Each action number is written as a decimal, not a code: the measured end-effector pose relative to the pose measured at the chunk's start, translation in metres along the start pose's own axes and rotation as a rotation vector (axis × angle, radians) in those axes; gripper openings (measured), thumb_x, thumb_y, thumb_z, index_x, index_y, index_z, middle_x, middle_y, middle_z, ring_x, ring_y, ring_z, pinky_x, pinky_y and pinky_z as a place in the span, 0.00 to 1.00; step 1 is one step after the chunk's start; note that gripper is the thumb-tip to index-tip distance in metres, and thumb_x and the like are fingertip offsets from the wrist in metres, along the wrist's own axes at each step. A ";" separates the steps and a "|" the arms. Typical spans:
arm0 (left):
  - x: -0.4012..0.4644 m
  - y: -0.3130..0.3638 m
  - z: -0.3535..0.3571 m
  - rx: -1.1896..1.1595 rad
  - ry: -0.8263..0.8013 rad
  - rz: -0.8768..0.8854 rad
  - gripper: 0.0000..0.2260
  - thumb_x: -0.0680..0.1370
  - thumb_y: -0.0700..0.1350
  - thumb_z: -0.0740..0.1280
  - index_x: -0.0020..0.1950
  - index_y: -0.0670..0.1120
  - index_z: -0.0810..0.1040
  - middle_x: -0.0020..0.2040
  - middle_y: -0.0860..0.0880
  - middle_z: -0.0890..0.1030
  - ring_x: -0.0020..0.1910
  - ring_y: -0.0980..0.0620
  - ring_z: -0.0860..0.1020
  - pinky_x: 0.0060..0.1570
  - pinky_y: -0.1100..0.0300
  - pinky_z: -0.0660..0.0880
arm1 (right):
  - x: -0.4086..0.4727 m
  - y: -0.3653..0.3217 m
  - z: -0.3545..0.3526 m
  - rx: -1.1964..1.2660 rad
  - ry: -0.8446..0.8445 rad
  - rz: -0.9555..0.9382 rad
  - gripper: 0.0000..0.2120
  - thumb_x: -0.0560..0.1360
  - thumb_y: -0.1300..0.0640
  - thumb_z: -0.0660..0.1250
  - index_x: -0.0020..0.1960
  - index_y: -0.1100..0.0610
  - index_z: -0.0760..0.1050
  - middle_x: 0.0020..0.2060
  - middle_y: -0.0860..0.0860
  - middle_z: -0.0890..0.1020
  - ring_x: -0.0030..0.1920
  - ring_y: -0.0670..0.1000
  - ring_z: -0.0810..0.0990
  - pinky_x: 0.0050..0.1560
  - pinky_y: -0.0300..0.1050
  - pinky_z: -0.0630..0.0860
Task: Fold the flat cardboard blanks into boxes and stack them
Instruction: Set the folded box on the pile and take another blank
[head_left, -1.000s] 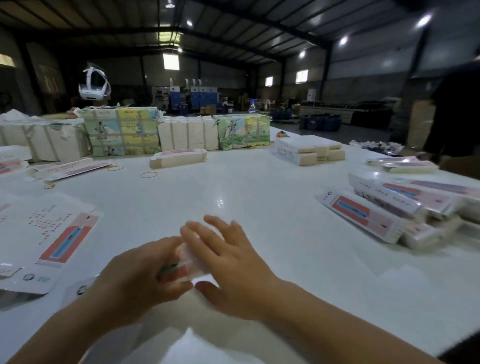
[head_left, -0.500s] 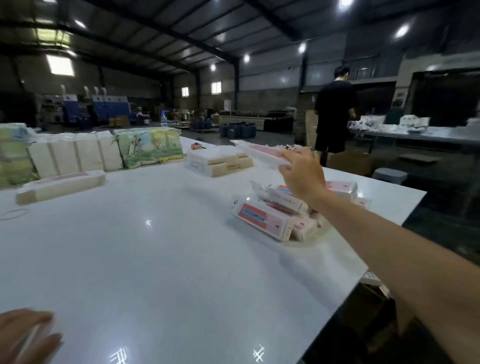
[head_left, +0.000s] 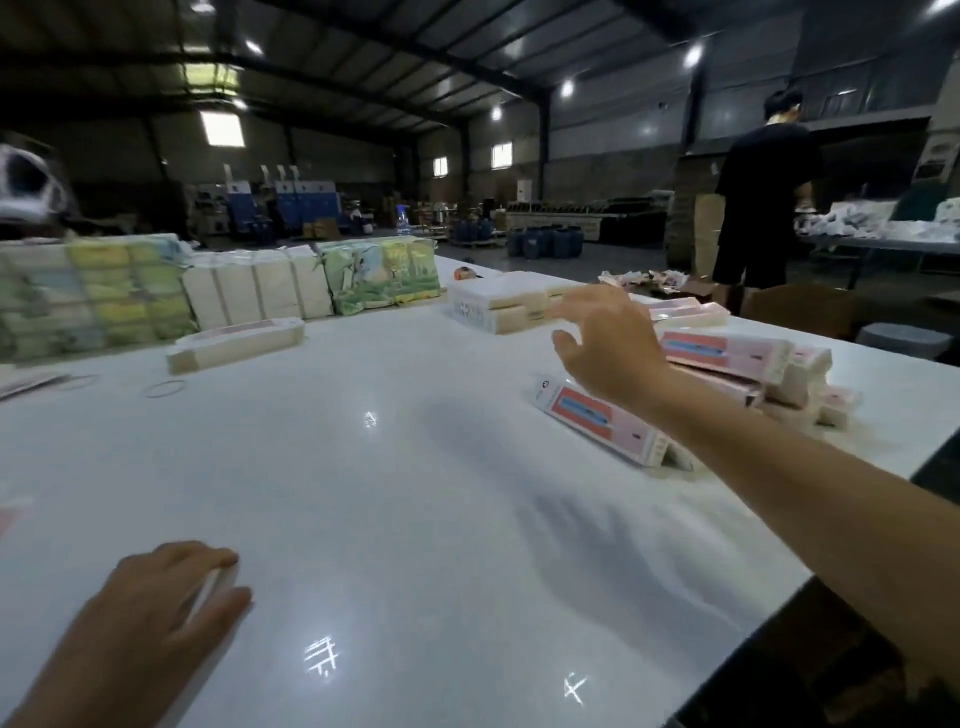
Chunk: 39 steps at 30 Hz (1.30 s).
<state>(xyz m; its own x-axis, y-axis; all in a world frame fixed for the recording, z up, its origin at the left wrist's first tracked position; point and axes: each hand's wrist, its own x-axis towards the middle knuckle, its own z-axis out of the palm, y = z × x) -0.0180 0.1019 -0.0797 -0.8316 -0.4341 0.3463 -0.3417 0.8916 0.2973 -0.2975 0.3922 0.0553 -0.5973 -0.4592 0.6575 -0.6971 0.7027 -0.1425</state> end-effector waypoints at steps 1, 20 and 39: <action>-0.002 0.004 -0.003 -0.010 -0.005 -0.007 0.28 0.65 0.65 0.59 0.51 0.47 0.83 0.50 0.47 0.81 0.52 0.41 0.78 0.54 0.43 0.73 | -0.008 -0.030 0.009 0.080 -0.022 -0.097 0.16 0.77 0.56 0.61 0.63 0.52 0.76 0.64 0.52 0.76 0.66 0.55 0.69 0.66 0.54 0.63; 0.023 -0.057 -0.084 0.196 0.069 -0.593 0.23 0.74 0.59 0.63 0.63 0.48 0.73 0.63 0.45 0.73 0.62 0.44 0.70 0.58 0.50 0.68 | -0.097 -0.148 0.110 0.302 -0.407 -0.305 0.14 0.79 0.56 0.60 0.60 0.54 0.79 0.60 0.47 0.79 0.62 0.50 0.73 0.58 0.41 0.66; 0.015 -0.138 -0.137 0.365 0.371 -0.820 0.10 0.77 0.49 0.66 0.55 0.47 0.73 0.47 0.45 0.79 0.45 0.46 0.77 0.50 0.50 0.73 | -0.095 -0.149 0.108 0.306 -0.491 -0.268 0.15 0.79 0.54 0.61 0.63 0.51 0.77 0.65 0.46 0.75 0.67 0.49 0.69 0.64 0.41 0.64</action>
<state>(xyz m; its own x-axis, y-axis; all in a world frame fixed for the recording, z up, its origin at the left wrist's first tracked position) 0.0763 -0.0453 0.0067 -0.1053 -0.8956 0.4322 -0.9205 0.2523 0.2985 -0.1798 0.2720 -0.0659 -0.4483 -0.8442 0.2939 -0.8857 0.3753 -0.2732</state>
